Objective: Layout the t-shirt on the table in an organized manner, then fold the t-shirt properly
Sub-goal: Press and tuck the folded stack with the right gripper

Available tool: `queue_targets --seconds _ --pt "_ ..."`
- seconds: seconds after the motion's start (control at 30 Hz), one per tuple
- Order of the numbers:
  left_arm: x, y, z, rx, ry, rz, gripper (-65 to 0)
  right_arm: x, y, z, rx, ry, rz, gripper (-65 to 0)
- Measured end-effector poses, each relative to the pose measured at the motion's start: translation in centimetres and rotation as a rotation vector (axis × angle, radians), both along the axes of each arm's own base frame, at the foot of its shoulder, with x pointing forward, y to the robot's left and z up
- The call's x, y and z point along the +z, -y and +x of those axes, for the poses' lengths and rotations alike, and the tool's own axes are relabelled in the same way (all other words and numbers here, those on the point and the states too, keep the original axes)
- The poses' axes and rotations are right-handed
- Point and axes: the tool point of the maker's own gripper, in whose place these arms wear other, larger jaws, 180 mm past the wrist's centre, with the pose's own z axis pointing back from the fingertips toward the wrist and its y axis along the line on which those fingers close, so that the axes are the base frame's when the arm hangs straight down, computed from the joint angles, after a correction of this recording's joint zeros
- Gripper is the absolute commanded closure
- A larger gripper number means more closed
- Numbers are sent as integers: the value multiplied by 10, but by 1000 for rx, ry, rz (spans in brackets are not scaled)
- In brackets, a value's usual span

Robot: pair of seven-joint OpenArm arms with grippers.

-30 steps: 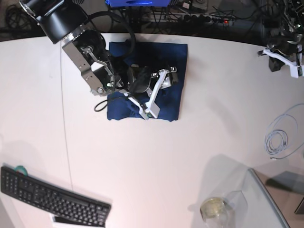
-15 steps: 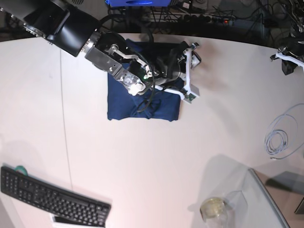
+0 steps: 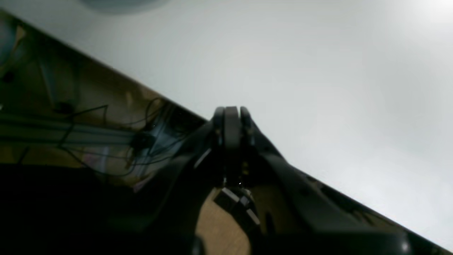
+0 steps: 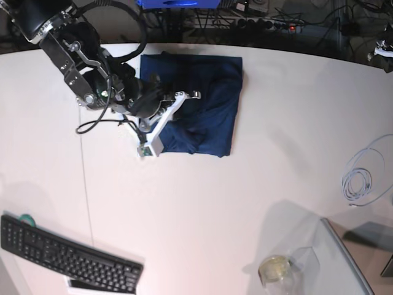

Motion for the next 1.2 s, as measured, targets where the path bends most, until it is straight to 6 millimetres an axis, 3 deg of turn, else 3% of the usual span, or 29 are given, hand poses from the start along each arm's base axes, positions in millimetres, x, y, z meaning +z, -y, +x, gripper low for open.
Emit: queue_targets --seconds 0.13,0.43,0.57,0.77,0.93,1.07,1.2 --pt "3 5 10 -21 32 -6 0 -21 22 14 -30 -12 -72 0" --pt "2 3 7 -10 23 -4 0 -37 14 39 -49 -35 -93 0" --pt "2 3 6 -9 22 -5 0 -42 -18 31 9 -71 -72 0" --pt "1 4 6 -12 22 -9 0 -39 -65 49 85 -1 -73 0" --pt "1 4 3 -12 13 -7 0 -40 -114 53 168 35 -79 0" --pt "0 4 2 -12 12 -8 0 -26 -131 66 215 104 -92 0" --pt "0 4 2 -12 13 -9 0 2 -145 56 287 150 -42 0"
